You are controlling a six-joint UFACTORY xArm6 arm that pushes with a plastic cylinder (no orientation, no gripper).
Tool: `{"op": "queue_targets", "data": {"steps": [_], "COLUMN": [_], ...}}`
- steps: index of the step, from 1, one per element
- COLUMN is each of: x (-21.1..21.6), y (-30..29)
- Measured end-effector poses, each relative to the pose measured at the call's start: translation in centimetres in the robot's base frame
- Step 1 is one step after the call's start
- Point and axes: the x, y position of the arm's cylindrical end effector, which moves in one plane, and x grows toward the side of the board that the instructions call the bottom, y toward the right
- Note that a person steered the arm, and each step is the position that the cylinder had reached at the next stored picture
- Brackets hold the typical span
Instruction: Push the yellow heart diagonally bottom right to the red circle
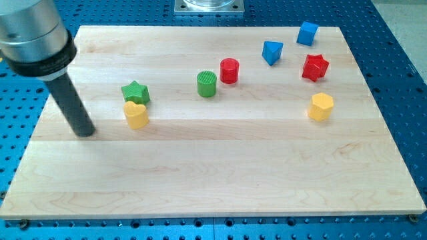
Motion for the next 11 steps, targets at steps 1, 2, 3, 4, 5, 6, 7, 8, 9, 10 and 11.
{"op": "queue_targets", "data": {"steps": [1, 2, 3, 4, 5, 6, 7, 8, 9, 10, 11], "x": [-1.6, -1.7, -1.7, -1.6, -2.6, -4.0, -4.1, -3.7, -4.0, -3.6, 0.9], "y": [7.7, 13.0, 17.6, 13.8, 13.3, 18.8, 23.3, 23.8, 26.6, 30.1, 18.9]}}
